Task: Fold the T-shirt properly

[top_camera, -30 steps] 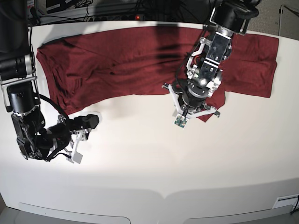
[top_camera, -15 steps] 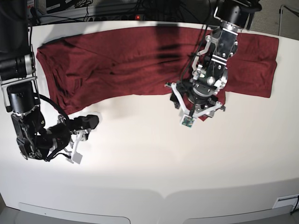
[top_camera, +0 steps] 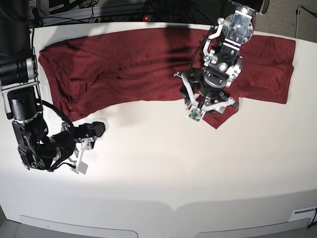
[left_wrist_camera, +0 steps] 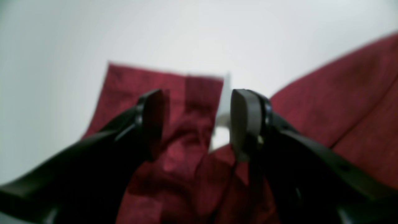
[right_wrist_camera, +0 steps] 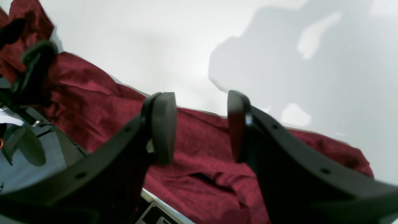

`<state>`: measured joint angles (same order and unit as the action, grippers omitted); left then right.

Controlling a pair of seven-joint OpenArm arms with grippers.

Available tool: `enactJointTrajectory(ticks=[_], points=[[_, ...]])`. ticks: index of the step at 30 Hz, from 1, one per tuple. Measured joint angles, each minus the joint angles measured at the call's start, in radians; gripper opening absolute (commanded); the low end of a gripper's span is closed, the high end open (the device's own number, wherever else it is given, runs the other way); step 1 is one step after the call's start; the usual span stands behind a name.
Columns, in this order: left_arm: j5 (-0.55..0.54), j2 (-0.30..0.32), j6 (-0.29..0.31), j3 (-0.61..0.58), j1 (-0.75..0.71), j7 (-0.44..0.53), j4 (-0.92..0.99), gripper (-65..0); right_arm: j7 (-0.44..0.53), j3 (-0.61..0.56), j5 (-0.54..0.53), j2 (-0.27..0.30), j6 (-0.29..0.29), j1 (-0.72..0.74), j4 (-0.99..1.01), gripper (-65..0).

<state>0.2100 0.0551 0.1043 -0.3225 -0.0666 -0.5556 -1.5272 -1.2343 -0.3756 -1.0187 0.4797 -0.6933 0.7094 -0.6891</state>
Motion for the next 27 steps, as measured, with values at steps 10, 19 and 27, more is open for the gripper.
enactJointTrajectory(ticks=[10, 19, 27], points=[[-0.003, 0.0, 0.0, 0.0, -0.003, 0.071, 0.058, -33.3, -0.023, 0.0, -0.003, 0.0, 0.0, 0.0, 0.0, -37.9], [-0.017, -0.008, 0.001, 0.0, 0.044, 0.121, 0.173, -46.3, -0.023, 0.0, -0.003, 0.0, 0.0, 0.0, 0.0, -37.9], [-0.008, -0.008, 0.0, -0.004, 0.045, 0.085, 0.172, -65.0, -0.023, 0.0, -0.003, 0.0, 0.0, 0.0, 0.0, -37.9]])
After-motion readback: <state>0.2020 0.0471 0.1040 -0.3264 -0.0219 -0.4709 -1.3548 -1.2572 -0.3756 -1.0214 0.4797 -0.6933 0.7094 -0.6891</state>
